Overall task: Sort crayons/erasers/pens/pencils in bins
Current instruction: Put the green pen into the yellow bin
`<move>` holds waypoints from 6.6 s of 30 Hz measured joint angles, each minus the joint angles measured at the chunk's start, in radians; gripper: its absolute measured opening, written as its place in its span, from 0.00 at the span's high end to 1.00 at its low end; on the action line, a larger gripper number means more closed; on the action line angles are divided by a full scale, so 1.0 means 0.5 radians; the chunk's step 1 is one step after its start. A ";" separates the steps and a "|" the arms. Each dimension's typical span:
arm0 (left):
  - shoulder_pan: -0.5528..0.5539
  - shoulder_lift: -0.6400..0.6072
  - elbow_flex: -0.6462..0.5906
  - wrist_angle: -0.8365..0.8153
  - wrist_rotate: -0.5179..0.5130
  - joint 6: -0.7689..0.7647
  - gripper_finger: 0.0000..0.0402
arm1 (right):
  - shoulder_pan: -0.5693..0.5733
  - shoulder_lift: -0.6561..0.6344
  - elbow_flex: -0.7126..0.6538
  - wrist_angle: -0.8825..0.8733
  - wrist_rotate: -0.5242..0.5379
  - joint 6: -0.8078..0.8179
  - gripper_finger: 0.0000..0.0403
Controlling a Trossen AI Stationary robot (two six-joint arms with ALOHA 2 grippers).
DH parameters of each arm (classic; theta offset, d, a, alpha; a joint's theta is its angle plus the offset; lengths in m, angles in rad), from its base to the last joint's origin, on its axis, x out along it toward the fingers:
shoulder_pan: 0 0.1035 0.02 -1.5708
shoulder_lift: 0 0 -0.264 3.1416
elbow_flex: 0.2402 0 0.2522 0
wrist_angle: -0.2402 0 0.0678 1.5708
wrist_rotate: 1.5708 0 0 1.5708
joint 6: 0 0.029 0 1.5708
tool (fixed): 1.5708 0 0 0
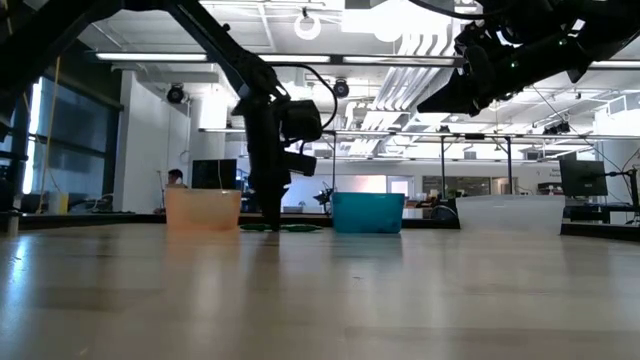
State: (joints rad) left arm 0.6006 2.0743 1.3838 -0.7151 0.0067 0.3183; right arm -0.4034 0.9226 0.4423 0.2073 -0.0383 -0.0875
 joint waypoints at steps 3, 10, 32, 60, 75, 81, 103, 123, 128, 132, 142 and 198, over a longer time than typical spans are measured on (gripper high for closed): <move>-0.035 -0.001 -0.002 -0.027 -0.022 0.031 0.92 | 0.000 0.000 0.000 0.000 0.000 -0.001 1.00; -0.098 -0.013 0.057 -0.161 -0.027 0.004 0.96 | 0.000 0.001 0.000 0.000 0.000 -0.003 1.00; -0.578 -0.612 -0.647 0.597 0.342 -0.900 0.96 | 0.002 0.000 0.000 -0.039 0.000 -0.021 1.00; -0.660 -0.880 -1.585 3.230 0.321 -1.366 0.96 | 0.370 0.698 0.002 1.167 -0.455 0.811 0.88; -0.616 -0.880 -1.389 3.330 0.536 -1.315 0.96 | 0.498 0.700 0.072 1.418 -0.395 0.742 0.49; -0.630 -0.880 -1.249 3.182 0.547 -1.215 0.96 | 0.507 0.777 0.176 1.391 -0.387 0.649 0.49; -0.642 -0.880 -1.188 3.065 0.520 -1.204 0.95 | 0.491 0.890 0.322 1.375 -0.395 0.592 0.80; -0.436 -1.139 -1.191 2.348 0.376 -0.964 0.75 | 0.384 0.690 0.322 1.200 -0.403 0.496 0.93; -0.232 -1.388 -1.188 1.621 -0.081 -0.784 0.79 | 0.361 0.470 0.321 0.824 -0.336 0.392 0.93; 0.049 -1.477 -1.188 1.111 -0.474 -0.811 0.88 | 0.359 0.294 0.321 0.471 -0.180 0.288 0.93; 0.609 -1.125 -1.129 0.973 -0.347 -0.817 0.99 | 0.359 -0.049 0.321 -0.133 -0.022 0.284 0.93; 0.016 -1.698 -1.764 2.189 -0.127 -0.784 1.00 | 2.821 0.828 0.919 -2.256 0.038 4.478 0.93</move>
State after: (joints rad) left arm 0.6084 1.2254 0.5018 0.3792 -0.0566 -0.0738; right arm 1.0069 1.3364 0.9020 -0.9205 -0.0196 2.1512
